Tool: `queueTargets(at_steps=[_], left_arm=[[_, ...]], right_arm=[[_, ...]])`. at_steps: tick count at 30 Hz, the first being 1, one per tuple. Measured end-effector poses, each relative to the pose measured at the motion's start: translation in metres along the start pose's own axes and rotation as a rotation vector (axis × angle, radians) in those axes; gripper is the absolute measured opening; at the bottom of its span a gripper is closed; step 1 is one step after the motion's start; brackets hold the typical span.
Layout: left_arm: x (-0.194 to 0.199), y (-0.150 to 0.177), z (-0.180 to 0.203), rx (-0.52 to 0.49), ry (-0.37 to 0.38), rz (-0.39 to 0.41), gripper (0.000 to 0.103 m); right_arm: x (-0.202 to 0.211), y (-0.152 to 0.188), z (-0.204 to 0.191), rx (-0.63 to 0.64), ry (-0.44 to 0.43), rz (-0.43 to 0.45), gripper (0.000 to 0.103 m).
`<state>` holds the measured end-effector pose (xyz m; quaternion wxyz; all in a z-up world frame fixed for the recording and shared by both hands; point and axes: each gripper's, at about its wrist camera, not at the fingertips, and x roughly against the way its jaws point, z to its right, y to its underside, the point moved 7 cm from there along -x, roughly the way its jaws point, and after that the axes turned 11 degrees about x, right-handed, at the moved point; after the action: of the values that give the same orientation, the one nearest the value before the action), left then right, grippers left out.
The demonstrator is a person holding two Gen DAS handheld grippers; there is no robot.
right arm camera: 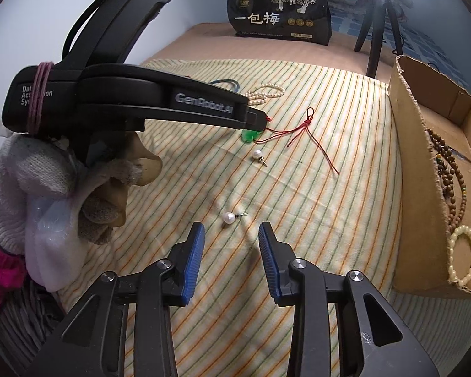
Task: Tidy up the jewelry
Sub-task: 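Move left tool to the green jade pendant while right tool approaches the white pearl stud, then grasp the jade pendant with left tool while right tool grasps the pearl stud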
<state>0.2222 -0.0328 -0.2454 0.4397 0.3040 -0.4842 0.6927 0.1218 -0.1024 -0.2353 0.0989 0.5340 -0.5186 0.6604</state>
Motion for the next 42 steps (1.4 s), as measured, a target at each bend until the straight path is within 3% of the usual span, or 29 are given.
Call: queueTargets(at_steps=[11, 17, 22, 31, 42], left_arm=[[-0.008, -0.005, 0.000, -0.004, 0.002, -0.003, 0.026], [-0.009, -0.004, -0.002, -0.013, -0.001, -0.004, 0.022], [-0.010, -0.003, -0.003, -0.028, -0.016, -0.003, 0.013], [-0.006, -0.007, -0.004, 0.004, 0.000, -0.001, 0.005], [0.029, -0.019, -0.001, 0.050, 0.059, 0.064, 0.004]], right_arm=[[-0.015, -0.006, -0.005, 0.040, 0.027, -0.018, 0.030], [-0.021, -0.008, -0.003, 0.078, 0.081, -0.033, 0.013], [-0.019, -0.007, 0.004, 0.061, 0.080, -0.031, 0.007], [-0.011, -0.006, 0.014, 0.015, 0.072, -0.019, 0.007], [0.014, -0.014, 0.024, -0.018, 0.075, 0.034, 0.007]])
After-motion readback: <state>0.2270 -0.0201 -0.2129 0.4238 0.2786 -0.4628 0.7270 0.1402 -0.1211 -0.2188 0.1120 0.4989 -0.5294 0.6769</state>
